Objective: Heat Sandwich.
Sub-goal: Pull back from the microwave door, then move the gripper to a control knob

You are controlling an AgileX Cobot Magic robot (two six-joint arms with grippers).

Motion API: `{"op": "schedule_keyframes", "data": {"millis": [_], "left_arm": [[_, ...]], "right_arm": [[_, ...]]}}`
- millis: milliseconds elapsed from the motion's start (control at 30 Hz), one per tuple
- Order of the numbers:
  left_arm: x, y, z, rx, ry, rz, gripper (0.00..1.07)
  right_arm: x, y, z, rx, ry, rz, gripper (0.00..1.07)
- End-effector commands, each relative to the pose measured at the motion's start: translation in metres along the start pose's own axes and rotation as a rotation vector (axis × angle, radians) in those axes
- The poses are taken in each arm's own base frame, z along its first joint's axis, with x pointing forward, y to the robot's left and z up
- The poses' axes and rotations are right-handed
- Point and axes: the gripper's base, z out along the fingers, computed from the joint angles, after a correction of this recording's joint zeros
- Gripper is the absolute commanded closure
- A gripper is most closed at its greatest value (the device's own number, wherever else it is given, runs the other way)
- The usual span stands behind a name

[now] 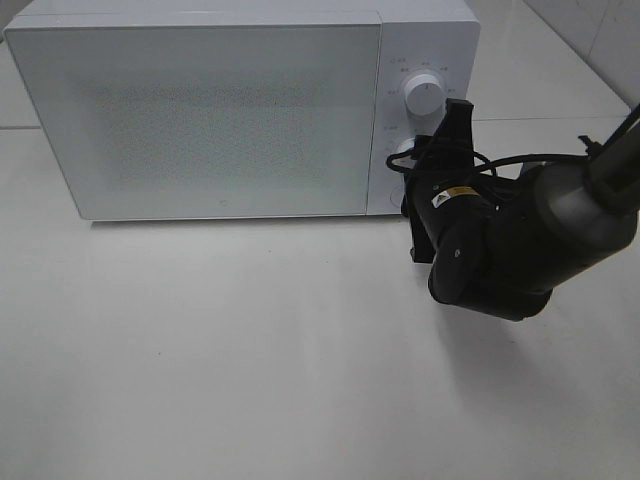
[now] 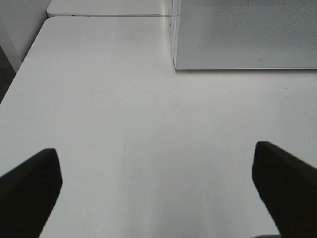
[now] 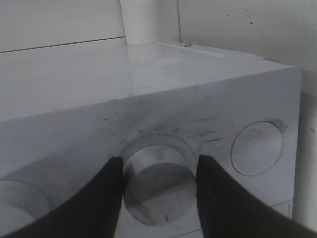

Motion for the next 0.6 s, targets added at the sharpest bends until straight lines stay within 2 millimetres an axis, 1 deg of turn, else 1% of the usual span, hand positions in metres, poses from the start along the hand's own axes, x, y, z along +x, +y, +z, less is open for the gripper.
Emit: {"op": "schedule_keyframes", "data": {"millis": [33,100,133,167,233,267,300,333,400,433,467,533,600], "left_arm": [[0.0024,-0.0003,-0.0026,-0.002,-0.028,-0.001,0.04],[0.0024,-0.0003,-0.0026,-0.002,-0.028,-0.001,0.04],[0.0024,-0.0003,-0.0026,-0.002,-0.028,-0.001,0.04],[0.0024,-0.0003,-0.0026,-0.002,-0.028,-0.001,0.04],[0.0024,-0.0003,-0.0026,-0.002,-0.028,-0.001,0.04],[0.0024,-0.0003,-0.0026,-0.002,-0.028,-0.001,0.04],[0.0024,-0.0003,-0.0026,-0.002,-0.028,-0.001,0.04],[0.0024,-0.0003,-0.0026,-0.002,-0.028,-0.001,0.04],[0.0024,-0.0003,-0.0026,-0.002,-0.028,-0.001,0.04],[0.0024,-0.0003,-0.0026,-0.002,-0.028,-0.001,0.04],[0.0024,-0.0003,-0.0026,-0.002,-0.028,-0.001,0.04],[0.0024,-0.0003,-0.0026,-0.002,-0.028,-0.001,0.04],[0.0024,-0.0003,-0.0026,-0.002,-0.028,-0.001,0.04]], "right_arm": [[-0.0027,0.0255,-0.0003,-0.192,-0.05,0.001,0.72],[-0.0027,0.0255,-0.0003,-0.192,-0.05,-0.003,0.66],[-0.0027,0.0255,-0.0003,-0.192,-0.05,-0.003,0.66],[-0.0027,0.0258,-0.0004,-0.194,-0.051,-0.003,0.6],[-0.0029,0.0265,-0.0005,-0.202,-0.054,-0.011,0.54],[-0.0029,0.0265,-0.0005,-0.202,-0.054,-0.011,0.54],[-0.003,0.0269,-0.0006,-0.207,-0.055,-0.017,0.5],[-0.0031,0.0271,-0.0007,-0.209,-0.056,-0.021,0.45],[-0.0031,0.0271,-0.0007,-0.209,-0.056,-0.022,0.39],[-0.0031,0.0271,-0.0007,-0.209,-0.056,-0.022,0.39],[-0.0031,0.0271,-0.0007,-0.208,-0.057,-0.027,0.34],[-0.003,0.027,-0.0006,-0.207,-0.057,-0.033,0.31],[-0.003,0.027,-0.0006,-0.207,-0.058,-0.04,0.31]]}}
